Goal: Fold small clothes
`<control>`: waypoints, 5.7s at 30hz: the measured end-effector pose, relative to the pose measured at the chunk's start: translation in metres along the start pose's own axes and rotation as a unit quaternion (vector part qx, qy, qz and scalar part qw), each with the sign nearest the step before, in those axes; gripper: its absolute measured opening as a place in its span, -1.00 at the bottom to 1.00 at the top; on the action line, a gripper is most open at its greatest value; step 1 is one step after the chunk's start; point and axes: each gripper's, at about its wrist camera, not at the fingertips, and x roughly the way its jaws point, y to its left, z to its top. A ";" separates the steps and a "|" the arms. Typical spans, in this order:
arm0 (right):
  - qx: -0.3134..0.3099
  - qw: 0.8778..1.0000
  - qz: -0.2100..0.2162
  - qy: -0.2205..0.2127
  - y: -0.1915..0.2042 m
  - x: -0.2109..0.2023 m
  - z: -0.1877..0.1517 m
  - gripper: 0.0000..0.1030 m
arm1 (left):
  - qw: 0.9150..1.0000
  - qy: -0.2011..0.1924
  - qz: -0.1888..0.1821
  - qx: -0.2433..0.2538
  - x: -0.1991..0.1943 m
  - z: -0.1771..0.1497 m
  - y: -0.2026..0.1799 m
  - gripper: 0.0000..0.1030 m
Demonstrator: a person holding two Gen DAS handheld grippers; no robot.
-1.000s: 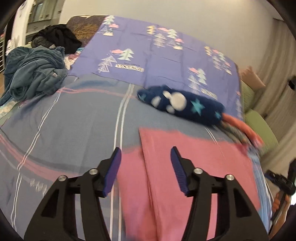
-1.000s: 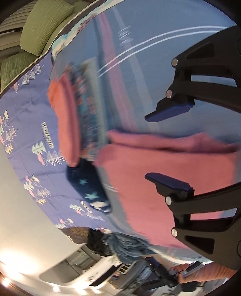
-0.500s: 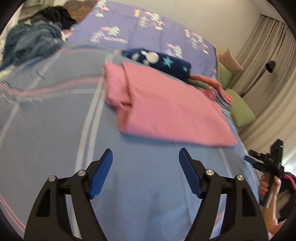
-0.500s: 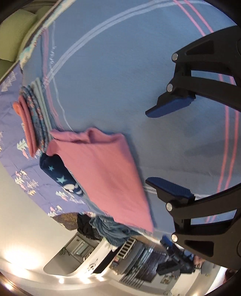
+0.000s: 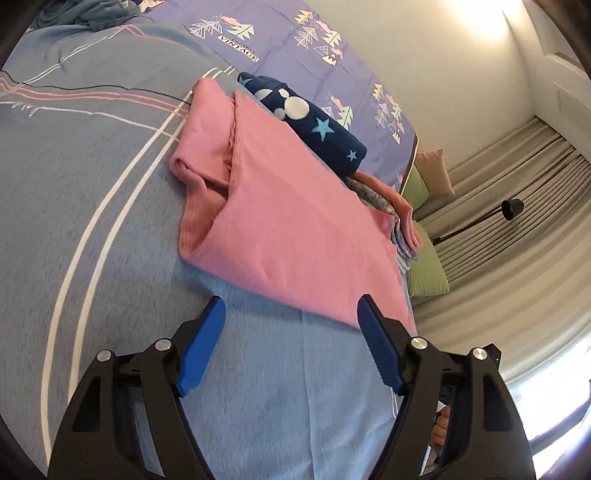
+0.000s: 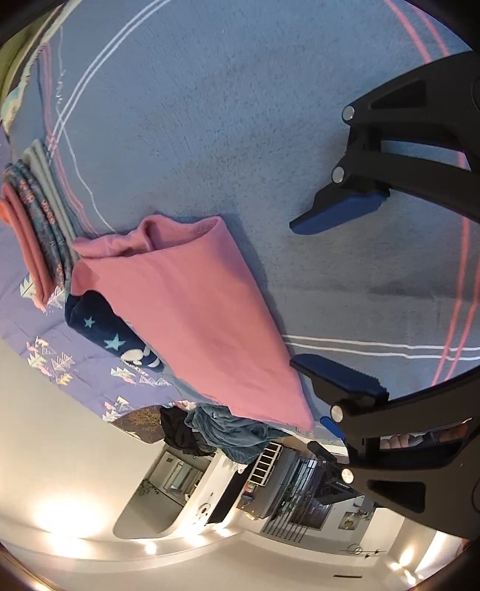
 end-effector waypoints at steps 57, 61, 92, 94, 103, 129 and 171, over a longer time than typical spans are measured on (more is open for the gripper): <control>0.005 0.988 -0.123 -0.088 -0.030 -0.106 -0.081 -0.10 | 0.964 -0.029 0.114 0.240 -0.077 -0.062 -0.124 -0.16; 0.020 0.992 -0.098 -0.079 -0.043 -0.104 -0.086 -0.14 | 0.956 0.048 0.058 0.282 0.000 -0.057 -0.177 -0.16; -0.011 1.000 0.005 -0.010 -0.068 -0.096 -0.081 -0.97 | 0.822 0.253 0.130 0.493 0.338 -0.111 -0.340 -1.00; 0.000 1.000 0.009 -0.010 -0.071 -0.102 -0.088 -0.97 | 0.824 0.234 0.129 0.500 0.339 -0.111 -0.339 -1.00; -0.004 1.000 0.002 -0.027 -0.067 -0.119 -0.087 -0.85 | 0.860 0.147 0.075 0.482 0.278 -0.085 -0.355 -0.21; -0.004 1.000 -0.006 -0.029 -0.040 -0.114 -0.070 0.29 | 0.857 0.255 0.041 0.446 0.277 -0.107 -0.298 -0.69; -0.031 0.991 0.026 0.126 -0.064 -0.069 -0.032 -0.91 | 0.852 0.235 0.057 0.464 0.280 -0.114 -0.300 -0.66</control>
